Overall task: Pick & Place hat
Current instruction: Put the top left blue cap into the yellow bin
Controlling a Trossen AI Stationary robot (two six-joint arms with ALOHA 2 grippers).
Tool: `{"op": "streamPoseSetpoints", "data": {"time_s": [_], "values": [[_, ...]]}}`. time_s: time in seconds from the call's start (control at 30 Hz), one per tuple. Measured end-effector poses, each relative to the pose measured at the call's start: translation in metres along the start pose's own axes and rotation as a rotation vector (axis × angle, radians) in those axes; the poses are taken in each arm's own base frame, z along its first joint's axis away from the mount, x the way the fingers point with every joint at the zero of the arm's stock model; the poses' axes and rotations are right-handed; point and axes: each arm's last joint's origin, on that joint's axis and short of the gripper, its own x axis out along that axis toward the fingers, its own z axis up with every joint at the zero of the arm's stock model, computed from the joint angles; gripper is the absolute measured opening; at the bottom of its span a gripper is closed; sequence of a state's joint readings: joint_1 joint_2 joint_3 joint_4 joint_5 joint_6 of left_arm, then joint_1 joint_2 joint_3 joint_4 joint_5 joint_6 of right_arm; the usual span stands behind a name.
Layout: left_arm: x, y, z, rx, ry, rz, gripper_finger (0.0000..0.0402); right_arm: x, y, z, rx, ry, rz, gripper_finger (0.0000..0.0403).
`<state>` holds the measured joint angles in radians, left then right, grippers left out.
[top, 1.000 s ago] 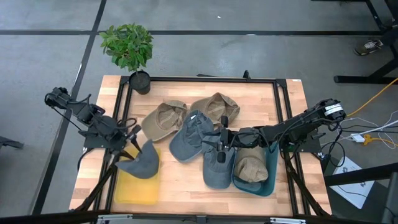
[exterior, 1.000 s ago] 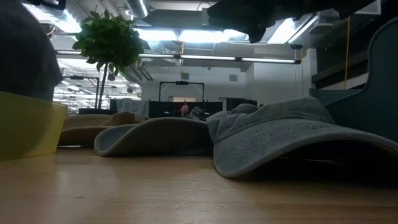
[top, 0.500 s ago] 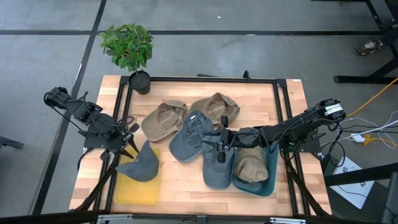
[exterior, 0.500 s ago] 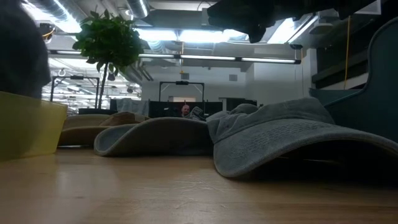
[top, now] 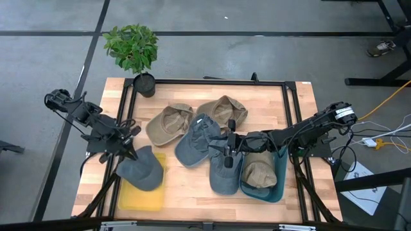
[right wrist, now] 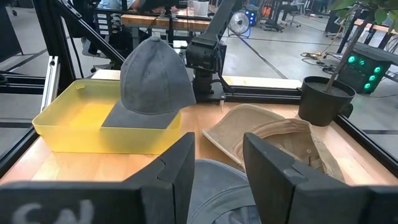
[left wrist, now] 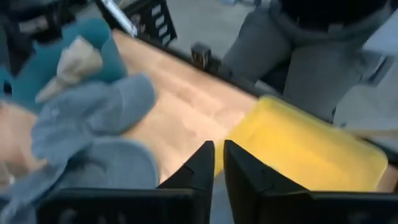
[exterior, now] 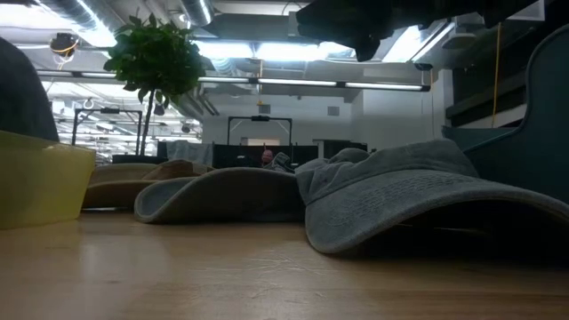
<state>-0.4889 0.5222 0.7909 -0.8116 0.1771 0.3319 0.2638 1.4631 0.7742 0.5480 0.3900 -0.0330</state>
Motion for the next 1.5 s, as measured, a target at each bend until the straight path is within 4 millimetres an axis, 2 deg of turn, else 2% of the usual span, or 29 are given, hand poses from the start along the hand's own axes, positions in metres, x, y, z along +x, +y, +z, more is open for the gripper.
{"op": "streamPoseSetpoints", "data": {"time_s": [0.1, 0.2, 0.4, 0.57, 0.7, 0.8, 0.9, 1.0, 1.2, 1.3, 1.5], "values": [[0.005, 0.002, 0.007, -0.042, -0.046, -0.022, 0.0006, 0.000, 0.000, 0.000, 0.000, 0.000, 0.000, 0.0135], [0.021, 0.007, 0.013, -0.113, -0.032, -0.028, 0.0003, 0.000, 0.000, 0.000, 0.001, 0.000, 0.000, 0.0135], [0.063, 0.013, 0.009, -0.222, 0.192, -0.031, 0.0002, 0.000, 0.000, 0.000, 0.008, 0.002, 0.000, 0.0135], [0.075, 0.019, 0.016, -0.296, 0.322, 0.027, 0.0002, 0.000, 0.000, -0.001, 0.020, 0.013, 0.001, 0.0135], [0.075, 0.029, 0.032, -0.254, 0.354, 0.162, 0.0003, 0.000, 0.000, -0.003, 0.014, 0.031, 0.001, 0.0135], [0.073, 0.037, 0.040, -0.229, 0.398, 0.337, 0.0002, 0.000, 0.000, -0.004, 0.013, 0.038, 0.001, 0.0135], [0.069, 0.045, 0.038, -0.327, 0.478, 0.503, 0.0003, 0.000, 0.000, -0.005, 0.009, 0.047, 0.001, 0.0135], [0.068, 0.048, 0.027, -0.521, 0.584, 0.557, 0.0002, 0.000, 0.000, -0.005, 0.007, 0.051, 0.001, 0.0135], [0.074, 0.050, 0.011, -0.867, 0.742, 0.550, 0.0002, 0.000, 0.000, -0.006, 0.003, 0.063, 0.000, 0.0135], [0.076, 0.050, 0.005, -0.972, 0.823, 0.554, 0.0003, 0.000, 0.000, -0.006, 0.003, 0.063, 0.000, 0.0135], [0.088, 0.049, 0.004, -1.069, 0.864, 0.397, 0.0002, 0.000, 0.000, -0.006, 0.002, 0.064, 0.000, 0.0135]]}}
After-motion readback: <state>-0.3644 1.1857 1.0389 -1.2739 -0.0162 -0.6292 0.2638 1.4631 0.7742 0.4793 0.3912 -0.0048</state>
